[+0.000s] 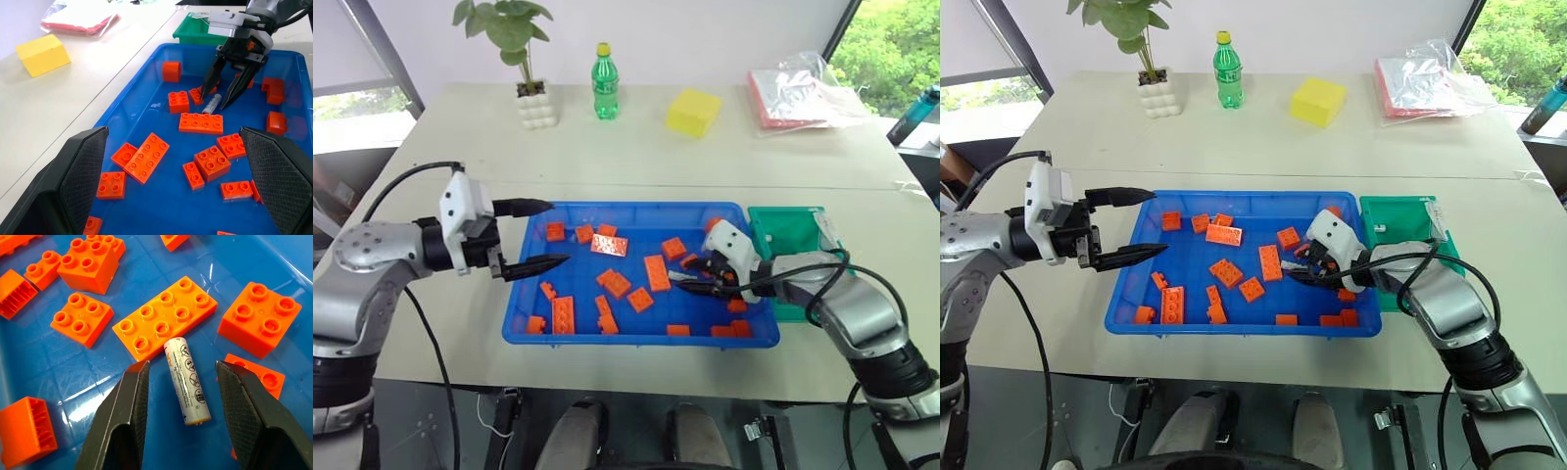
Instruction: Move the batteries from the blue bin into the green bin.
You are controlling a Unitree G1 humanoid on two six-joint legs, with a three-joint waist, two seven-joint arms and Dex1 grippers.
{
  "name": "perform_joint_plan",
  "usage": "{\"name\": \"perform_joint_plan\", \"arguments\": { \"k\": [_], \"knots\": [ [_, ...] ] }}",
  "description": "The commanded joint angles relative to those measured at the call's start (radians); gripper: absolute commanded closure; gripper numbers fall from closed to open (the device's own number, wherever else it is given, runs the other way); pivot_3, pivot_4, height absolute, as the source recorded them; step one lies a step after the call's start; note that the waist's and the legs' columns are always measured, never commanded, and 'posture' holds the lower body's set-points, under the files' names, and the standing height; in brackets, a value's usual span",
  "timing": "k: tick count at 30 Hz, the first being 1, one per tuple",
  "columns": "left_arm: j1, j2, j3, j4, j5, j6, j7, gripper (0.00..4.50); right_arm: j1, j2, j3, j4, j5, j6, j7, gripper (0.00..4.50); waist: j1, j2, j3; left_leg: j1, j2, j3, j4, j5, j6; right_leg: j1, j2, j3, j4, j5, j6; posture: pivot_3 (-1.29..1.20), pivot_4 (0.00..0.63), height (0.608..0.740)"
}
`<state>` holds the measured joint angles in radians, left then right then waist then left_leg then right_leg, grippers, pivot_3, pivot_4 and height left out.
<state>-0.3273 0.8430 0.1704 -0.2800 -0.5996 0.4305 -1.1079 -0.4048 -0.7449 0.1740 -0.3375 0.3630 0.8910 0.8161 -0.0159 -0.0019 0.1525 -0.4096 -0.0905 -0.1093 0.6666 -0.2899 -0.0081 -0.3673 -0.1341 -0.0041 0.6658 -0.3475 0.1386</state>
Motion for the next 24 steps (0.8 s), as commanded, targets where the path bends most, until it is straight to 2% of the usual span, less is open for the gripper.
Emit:
{"name": "perform_joint_plan", "arguments": {
  "k": [1,8,24],
  "knots": [
    [-0.020,0.002,0.002,-0.005,0.003,-0.016,-0.003,0.00,-0.028,-0.028,-0.095,-0.125,0.072,0.073,0.000,2.28,-0.001,0.000,0.000,0.000,0.000,0.000,0.000,0.000,0.000,0.000,0.000,0.000,0.000,0.000,0.000,0.00,0.150,0.728],
    [-0.022,-0.010,-0.006,-0.002,0.007,-0.024,-0.002,0.00,0.020,-0.067,-0.117,-0.202,0.108,0.115,-0.006,2.28,-0.001,0.000,0.000,0.000,0.000,0.000,0.000,0.000,0.000,0.000,0.000,0.000,0.000,0.000,0.000,0.00,0.150,0.728],
    [-0.037,-0.009,-0.008,-0.006,0.004,-0.018,-0.006,0.00,-0.014,-0.021,0.079,-0.014,-0.037,-0.031,-0.011,2.28,-0.004,0.000,0.000,0.000,0.000,0.000,0.000,0.000,0.000,0.000,0.000,0.000,0.000,0.000,0.000,0.00,0.150,0.728]
  ]
}}
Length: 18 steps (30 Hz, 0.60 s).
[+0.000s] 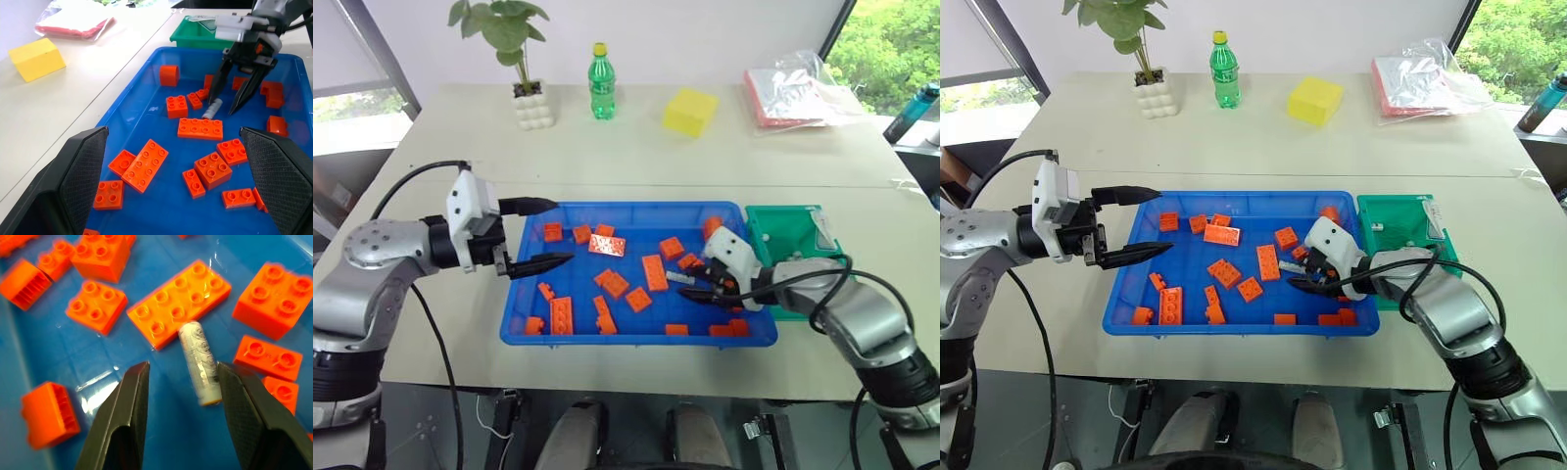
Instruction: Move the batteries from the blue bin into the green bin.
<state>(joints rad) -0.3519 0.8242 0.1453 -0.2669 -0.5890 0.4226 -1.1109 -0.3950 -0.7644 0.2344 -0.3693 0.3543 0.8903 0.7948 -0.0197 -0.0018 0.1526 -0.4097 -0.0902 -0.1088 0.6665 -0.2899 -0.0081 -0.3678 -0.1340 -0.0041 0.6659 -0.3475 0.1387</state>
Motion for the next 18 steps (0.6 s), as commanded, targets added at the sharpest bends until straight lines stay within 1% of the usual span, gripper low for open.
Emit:
{"name": "perform_joint_plan", "arguments": {
  "k": [1,4,5,7,12,13,15,18],
  "knots": [
    [-0.011,0.009,0.017,-0.021,-0.007,-0.010,-0.003,0.00,-0.027,-0.003,0.027,0.024,-0.038,-0.039,0.013,2.28,0.001,0.000,0.000,0.000,0.000,0.000,0.000,0.000,0.000,0.000,0.000,0.000,0.000,0.000,0.000,0.00,0.150,0.728],
    [-0.002,0.008,0.018,-0.031,-0.013,-0.005,-0.003,0.00,-0.030,0.001,0.014,0.013,-0.026,-0.036,0.023,3.14,0.003,0.000,0.000,0.000,0.000,0.000,0.000,0.000,0.000,0.000,0.000,0.000,0.000,0.000,0.000,0.00,0.150,0.728],
    [0.002,0.007,0.018,-0.033,-0.015,-0.003,-0.004,0.00,-0.029,0.000,0.003,0.003,-0.017,-0.027,0.026,3.64,0.003,0.000,0.000,0.000,0.000,0.000,0.000,0.000,0.000,0.000,0.000,0.000,0.000,0.000,0.000,0.00,0.150,0.728],
    [0.013,0.004,0.018,-0.038,-0.021,0.000,-0.005,0.00,-0.028,-0.005,-0.039,-0.022,0.013,0.001,0.027,4.46,0.002,0.000,0.000,0.000,0.000,0.000,0.000,0.000,0.000,0.000,0.000,0.000,0.000,0.000,0.000,0.00,0.150,0.728],
    [0.033,-0.001,0.019,-0.040,-0.032,-0.009,-0.016,0.00,-0.037,-0.052,-0.259,-0.081,0.154,0.124,0.044,4.45,0.004,0.000,0.000,0.000,0.000,0.000,0.000,0.000,0.000,0.000,0.000,0.000,0.000,0.000,0.000,0.00,0.150,0.728],
    [0.035,-0.001,0.021,-0.039,-0.037,-0.010,-0.023,0.00,-0.038,-0.078,-0.320,-0.080,0.177,0.148,0.051,4.45,0.006,0.000,0.000,0.000,0.000,0.000,0.000,0.000,0.000,0.000,0.000,0.000,0.000,0.000,0.000,0.00,0.150,0.728],
    [0.037,0.005,0.017,-0.035,-0.045,-0.005,-0.046,0.00,-0.019,-0.178,-0.474,-0.035,0.193,0.176,0.074,4.45,0.010,0.001,0.000,0.000,0.000,0.000,0.000,0.000,0.000,0.001,0.000,0.000,0.000,0.000,0.000,0.00,0.150,0.728],
    [0.035,0.005,0.011,-0.026,-0.043,-0.014,-0.063,0.00,0.030,-0.270,-0.581,0.015,0.193,0.175,0.095,4.45,0.009,0.000,0.000,0.000,-0.001,-0.001,0.000,0.000,0.000,0.001,-0.001,0.000,-0.001,0.000,0.000,0.00,0.150,0.728]
  ]
}}
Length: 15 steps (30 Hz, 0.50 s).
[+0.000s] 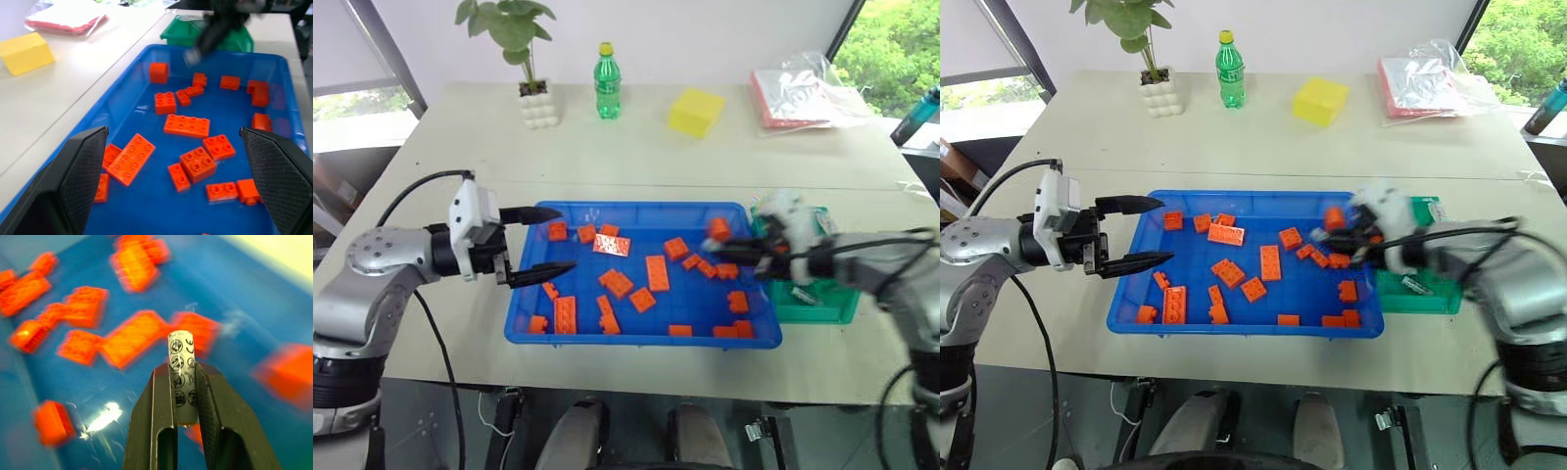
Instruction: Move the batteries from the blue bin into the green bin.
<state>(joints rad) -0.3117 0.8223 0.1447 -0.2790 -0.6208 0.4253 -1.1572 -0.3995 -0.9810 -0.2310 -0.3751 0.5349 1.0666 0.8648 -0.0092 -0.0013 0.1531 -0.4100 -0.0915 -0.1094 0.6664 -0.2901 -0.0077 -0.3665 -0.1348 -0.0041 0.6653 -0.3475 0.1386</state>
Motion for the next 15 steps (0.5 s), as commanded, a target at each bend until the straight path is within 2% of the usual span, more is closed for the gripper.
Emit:
{"name": "perform_joint_plan", "arguments": {
  "k": [1,4,6,10,13,15],
  "knots": [
    [-0.011,0.006,0.006,-0.006,-0.008,-0.020,-0.025,0.00,0.079,-0.087,-0.151,0.028,0.007,-0.014,0.049,4.45,-0.003,0.000,0.000,0.000,0.000,0.000,0.000,0.000,0.000,0.000,0.000,0.000,0.000,0.000,0.000,0.00,0.150,0.728],
    [-0.030,0.001,-0.008,0.018,0.002,-0.031,-0.043,0.00,0.191,-0.139,-0.213,0.027,-0.005,-0.059,0.093,4.45,-0.006,0.000,0.000,0.000,0.001,0.001,-0.001,0.000,0.000,0.000,0.001,0.000,0.000,0.000,0.000,0.00,0.150,0.728],
    [-0.043,0.002,-0.019,0.034,0.010,-0.041,-0.062,0.00,0.218,-0.133,-0.216,0.042,-0.014,-0.072,0.072,4.45,-0.013,0.000,0.000,0.000,0.002,0.003,0.000,0.000,0.000,0.000,0.001,0.000,0.000,0.000,0.000,0.00,0.150,0.728],
    [-0.073,0.009,-0.027,0.065,0.012,-0.040,-0.088,0.00,0.229,-0.119,-0.178,0.098,-0.085,-0.159,0.005,2.47,-0.011,0.000,0.000,0.001,0.003,0.004,0.000,0.000,0.000,0.000,0.001,0.000,0.000,0.000,0.000,0.00,0.150,0.728],
    [-0.088,0.019,-0.025,0.085,0.016,-0.043,-0.108,0.00,0.249,-0.143,-0.157,0.162,-0.127,-0.254,0.034,0.86,-0.007,0.000,0.000,0.001,0.002,0.004,0.000,0.000,0.000,0.000,0.001,0.000,0.000,0.000,0.000,0.00,0.150,0.728],
    [-0.100,0.027,-0.018,0.099,0.015,-0.042,-0.121,0.00,0.257,-0.174,-0.176,0.210,-0.115,-0.322,0.126,0.86,-0.004,0.001,0.000,0.001,0.002,0.003,0.000,0.000,0.000,0.000,0.001,0.000,0.000,0.000,0.000,0.00,0.150,0.728]
  ]
}}
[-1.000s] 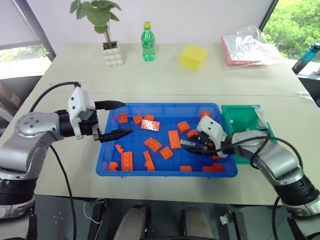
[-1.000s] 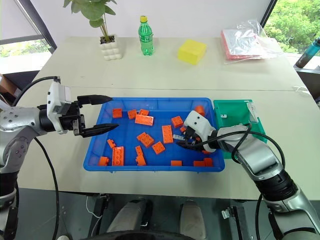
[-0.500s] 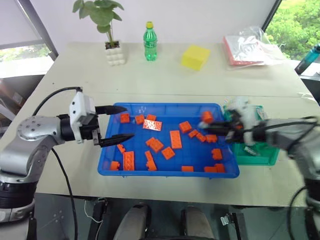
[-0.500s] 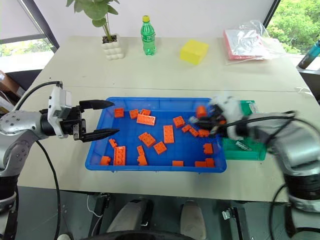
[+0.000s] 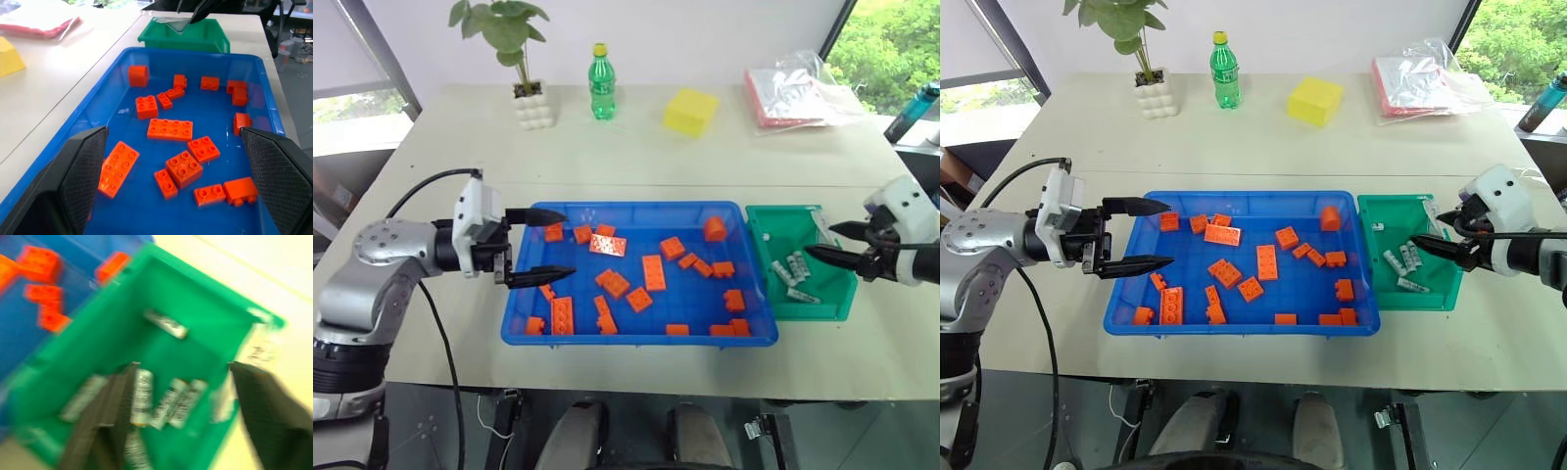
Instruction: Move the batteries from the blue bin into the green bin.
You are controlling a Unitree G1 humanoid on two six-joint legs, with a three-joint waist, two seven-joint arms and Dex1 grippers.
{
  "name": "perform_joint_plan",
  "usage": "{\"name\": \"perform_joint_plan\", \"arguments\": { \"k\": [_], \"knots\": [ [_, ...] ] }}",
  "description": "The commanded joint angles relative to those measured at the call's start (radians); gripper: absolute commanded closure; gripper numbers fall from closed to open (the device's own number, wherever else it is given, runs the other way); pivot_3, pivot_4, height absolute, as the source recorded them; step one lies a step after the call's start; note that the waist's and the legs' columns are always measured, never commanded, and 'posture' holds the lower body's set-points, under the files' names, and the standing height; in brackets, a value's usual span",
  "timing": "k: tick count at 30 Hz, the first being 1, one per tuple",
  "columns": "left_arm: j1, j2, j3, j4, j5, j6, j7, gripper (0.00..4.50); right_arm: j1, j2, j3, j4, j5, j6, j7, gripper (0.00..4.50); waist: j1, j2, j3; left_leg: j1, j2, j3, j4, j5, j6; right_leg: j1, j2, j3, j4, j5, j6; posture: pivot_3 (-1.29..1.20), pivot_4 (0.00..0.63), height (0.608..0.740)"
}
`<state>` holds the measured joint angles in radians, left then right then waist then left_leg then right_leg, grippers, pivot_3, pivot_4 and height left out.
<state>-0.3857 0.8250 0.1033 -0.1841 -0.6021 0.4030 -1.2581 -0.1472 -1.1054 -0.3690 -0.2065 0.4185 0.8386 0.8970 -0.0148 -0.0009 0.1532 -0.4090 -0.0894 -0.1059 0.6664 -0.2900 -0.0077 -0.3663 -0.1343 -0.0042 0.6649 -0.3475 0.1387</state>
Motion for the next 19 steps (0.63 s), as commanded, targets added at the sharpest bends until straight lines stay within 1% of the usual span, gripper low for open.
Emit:
{"name": "perform_joint_plan", "arguments": {
  "k": [1,4,7,12,16,19],
  "knots": [
    [-0.034,0.029,0.029,0.013,-0.005,-0.017,-0.027,0.00,0.007,-0.071,-0.059,0.067,0.020,-0.123,0.161,0.86,0.002,0.001,0.000,0.000,0.000,0.000,0.000,0.000,0.000,0.000,0.000,0.000,0.000,0.000,0.000,0.00,0.150,0.728],
    [-0.066,0.048,0.056,0.043,-0.022,0.006,-0.030,0.00,0.021,-0.142,-0.110,0.149,0.041,-0.250,0.359,0.86,-0.001,0.001,0.001,0.000,0.000,0.000,0.000,0.000,0.000,0.000,0.000,0.000,0.000,0.000,0.000,0.00,0.150,0.728],
    [-0.080,0.081,0.081,0.069,-0.036,0.027,-0.046,0.00,0.011,-0.191,-0.119,0.253,0.042,-0.341,0.485,0.86,-0.005,0.001,0.001,0.000,0.000,0.000,0.000,0.000,0.000,0.000,0.001,0.000,0.000,0.000,0.000,0.00,0.150,0.728],
    [-0.048,0.150,0.124,0.079,-0.059,0.079,-0.076,0.00,-0.091,-0.221,-0.062,0.468,-0.008,-0.518,0.550,0.86,-0.010,0.002,0.001,0.001,0.001,0.000,0.000,0.000,0.000,0.001,0.001,0.000,-0.001,0.000,0.000,0.00,0.150,0.728],
    [-0.026,0.171,0.152,0.059,-0.073,0.094,-0.081,0.00,-0.165,-0.222,-0.026,0.544,-0.008,-0.548,0.588,0.86,-0.010,0.003,0.002,0.001,0.001,0.000,0.000,0.000,0.000,0.000,0.000,0.000,-0.001,0.000,0.000,0.00,0.150,0.728],
    [-0.023,0.177,0.156,0.049,-0.076,0.093,-0.084,0.00,-0.186,-0.201,-0.006,0.560,-0.005,-0.552,0.594,0.86,-0.008,0.003,0.002,0.001,0.001,0.000,0.000,0.000,0.000,0.000,0.000,0.000,-0.001,0.000,0.000,0.00,0.150,0.728]
  ]
}}
